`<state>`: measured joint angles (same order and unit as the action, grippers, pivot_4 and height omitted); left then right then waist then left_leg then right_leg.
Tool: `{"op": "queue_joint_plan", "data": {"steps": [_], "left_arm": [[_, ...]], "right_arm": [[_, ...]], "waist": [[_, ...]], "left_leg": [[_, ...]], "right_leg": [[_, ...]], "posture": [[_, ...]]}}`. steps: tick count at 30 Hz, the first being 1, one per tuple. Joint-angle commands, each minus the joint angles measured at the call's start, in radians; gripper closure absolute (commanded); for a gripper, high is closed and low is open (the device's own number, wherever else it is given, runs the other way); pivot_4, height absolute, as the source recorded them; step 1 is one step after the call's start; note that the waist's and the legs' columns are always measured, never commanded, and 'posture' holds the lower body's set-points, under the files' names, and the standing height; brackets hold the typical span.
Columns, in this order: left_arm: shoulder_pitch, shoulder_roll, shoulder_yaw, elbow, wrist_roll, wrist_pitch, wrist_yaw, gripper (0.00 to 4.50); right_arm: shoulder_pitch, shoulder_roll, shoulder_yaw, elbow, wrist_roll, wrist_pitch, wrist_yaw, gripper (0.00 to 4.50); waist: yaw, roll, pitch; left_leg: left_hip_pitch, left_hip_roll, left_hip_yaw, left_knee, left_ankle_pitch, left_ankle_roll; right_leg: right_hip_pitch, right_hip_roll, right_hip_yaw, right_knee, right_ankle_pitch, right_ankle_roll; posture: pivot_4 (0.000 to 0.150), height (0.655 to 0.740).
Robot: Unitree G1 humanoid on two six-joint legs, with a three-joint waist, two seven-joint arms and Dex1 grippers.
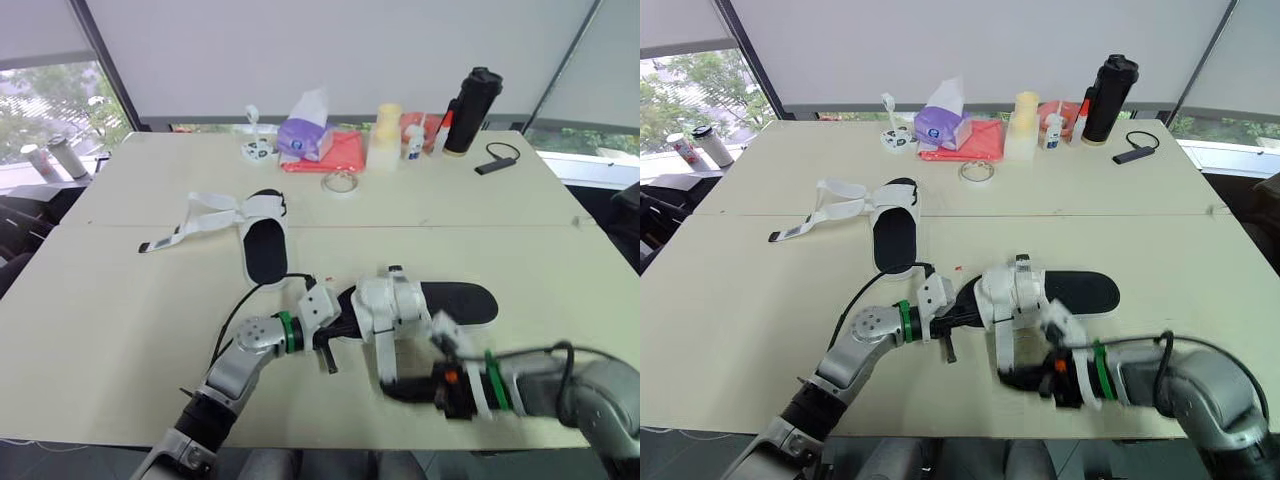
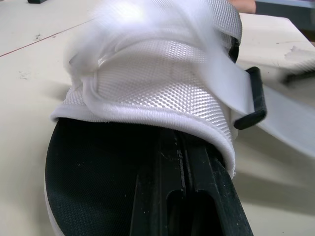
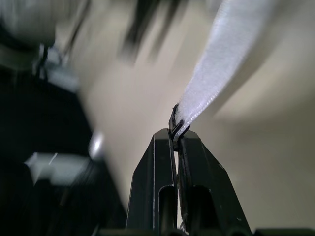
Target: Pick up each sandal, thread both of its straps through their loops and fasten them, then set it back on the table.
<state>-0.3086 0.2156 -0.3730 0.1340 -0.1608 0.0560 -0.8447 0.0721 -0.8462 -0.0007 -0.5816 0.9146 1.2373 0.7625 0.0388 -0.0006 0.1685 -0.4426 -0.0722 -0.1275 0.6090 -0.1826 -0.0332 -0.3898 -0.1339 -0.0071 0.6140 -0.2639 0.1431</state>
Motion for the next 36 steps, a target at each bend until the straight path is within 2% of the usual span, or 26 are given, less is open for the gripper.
{"op": "queue_joint_plan", "data": {"steps": [1, 14, 18, 23, 28, 36], "left_arm": [[0.035, 0.015, -0.025, 0.043, 0.037, 0.055, 0.004, 4.5], [0.035, 0.022, -0.025, 0.037, 0.036, 0.063, -0.004, 4.5], [0.031, 0.021, -0.023, 0.043, 0.036, 0.063, -0.005, 4.5], [0.024, 0.016, -0.025, 0.05, 0.037, 0.062, -0.005, 4.5], [0.017, 0.011, -0.023, 0.061, 0.038, 0.055, -0.003, 4.5], [0.014, 0.01, -0.017, 0.066, 0.042, 0.048, 0.006, 4.5]], "right_arm": [[0.004, -0.044, -0.035, -0.067, 0.036, -0.029, 0.053, 4.45], [0.048, -0.169, -0.051, -0.12, 0.017, -0.137, 0.14, 4.45], [0.022, -0.19, -0.105, -0.138, 0.044, -0.162, 0.155, 4.45], [-0.154, -0.214, -0.185, -0.099, 0.146, -0.141, 0.154, 4.45], [-0.378, -0.18, -0.148, 0.035, 0.183, -0.099, 0.133, 4.45], [-0.595, -0.083, 0.0, 0.235, 0.056, -0.116, 0.127, 4.45]], "waist": [[-0.003, 0.003, -0.002], [0.002, 0.0, -0.002], [0.002, 0.0, -0.002], [0.002, 0.0, -0.002], [0.001, -0.001, -0.001], [0.002, 0.0, -0.001]], "left_leg": [[0.0, 0.0, 0.001, 0.0, 0.0, 0.0], [0.0, 0.0, 0.003, 0.001, -0.002, 0.002], [0.0, 0.0, 0.003, 0.001, -0.002, 0.001], [0.0, 0.001, 0.003, 0.002, -0.003, 0.0], [0.0, 0.001, 0.003, 0.002, -0.003, -0.001], [-0.001, 0.0, 0.003, 0.002, -0.001, 0.002]], "right_leg": [[0.0, 0.0, 0.001, 0.0, 0.0, 0.0], [0.0, 0.0, 0.001, -0.001, 0.0, 0.0], [0.0, 0.0, 0.001, -0.001, 0.0, 0.0], [0.0, 0.0, 0.001, -0.001, 0.0, 0.0], [0.0, 0.0, 0.001, -0.001, 0.0, 0.0], [-0.001, 0.0, 0.001, -0.001, 0.001, -0.001]], "posture": [[0.15, 0.74], [0.15, 0.74], [0.15, 0.74], [0.15, 0.74], [0.15, 0.74], [0.15, 0.74]]}}
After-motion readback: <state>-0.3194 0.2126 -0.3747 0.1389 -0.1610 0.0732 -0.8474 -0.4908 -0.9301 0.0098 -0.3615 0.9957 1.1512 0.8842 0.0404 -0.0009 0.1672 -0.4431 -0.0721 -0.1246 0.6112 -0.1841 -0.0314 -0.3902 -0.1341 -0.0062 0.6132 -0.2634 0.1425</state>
